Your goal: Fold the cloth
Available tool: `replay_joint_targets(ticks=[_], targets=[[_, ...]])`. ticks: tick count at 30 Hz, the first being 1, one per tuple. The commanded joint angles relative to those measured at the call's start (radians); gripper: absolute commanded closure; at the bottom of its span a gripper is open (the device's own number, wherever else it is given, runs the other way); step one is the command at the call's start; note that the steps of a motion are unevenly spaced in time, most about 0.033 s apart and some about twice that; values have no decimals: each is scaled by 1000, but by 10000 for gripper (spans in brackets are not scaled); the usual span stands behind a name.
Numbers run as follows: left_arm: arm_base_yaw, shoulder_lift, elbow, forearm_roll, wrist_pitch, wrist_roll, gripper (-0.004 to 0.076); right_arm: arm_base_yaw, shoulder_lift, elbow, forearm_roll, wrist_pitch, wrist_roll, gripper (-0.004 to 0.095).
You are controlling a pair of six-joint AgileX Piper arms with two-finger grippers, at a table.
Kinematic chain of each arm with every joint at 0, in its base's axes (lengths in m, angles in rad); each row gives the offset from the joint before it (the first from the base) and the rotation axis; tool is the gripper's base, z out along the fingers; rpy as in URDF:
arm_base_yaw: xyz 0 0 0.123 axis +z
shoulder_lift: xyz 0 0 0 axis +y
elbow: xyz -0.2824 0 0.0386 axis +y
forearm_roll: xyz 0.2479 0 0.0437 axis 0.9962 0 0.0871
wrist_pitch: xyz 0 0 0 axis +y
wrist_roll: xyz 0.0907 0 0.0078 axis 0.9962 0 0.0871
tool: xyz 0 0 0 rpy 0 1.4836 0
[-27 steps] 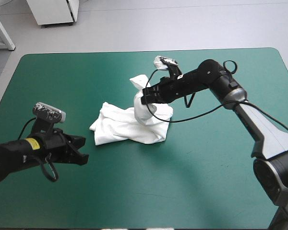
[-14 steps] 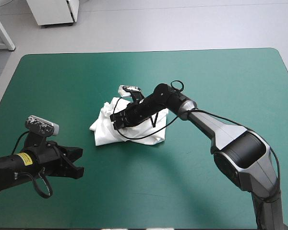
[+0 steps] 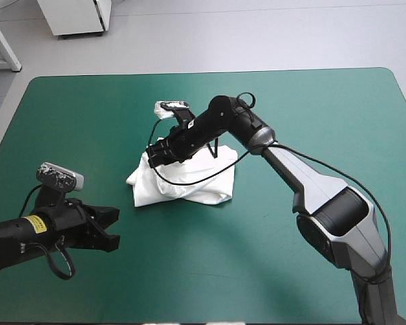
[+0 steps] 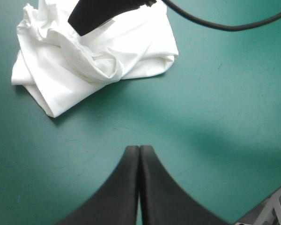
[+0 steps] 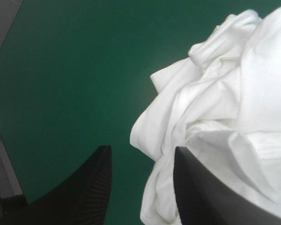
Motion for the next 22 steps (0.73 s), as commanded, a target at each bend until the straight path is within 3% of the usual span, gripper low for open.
replay_joint_targets(ticks=[1,3,14,22], targets=[[-2,-3,-24,-38,-76,-8,733,0,-63,-110,-66,91,43,517],[-2,-3,-24,-38,-91,-8,733,0,-65,-133,-134,142,81,517],[-2,-3,-24,-40,-102,-3,733,-17,-200,-43,-432,142,182,517],[-2,-3,-24,-37,-102,-1,733,-136,-341,248,-417,130,172,517]])
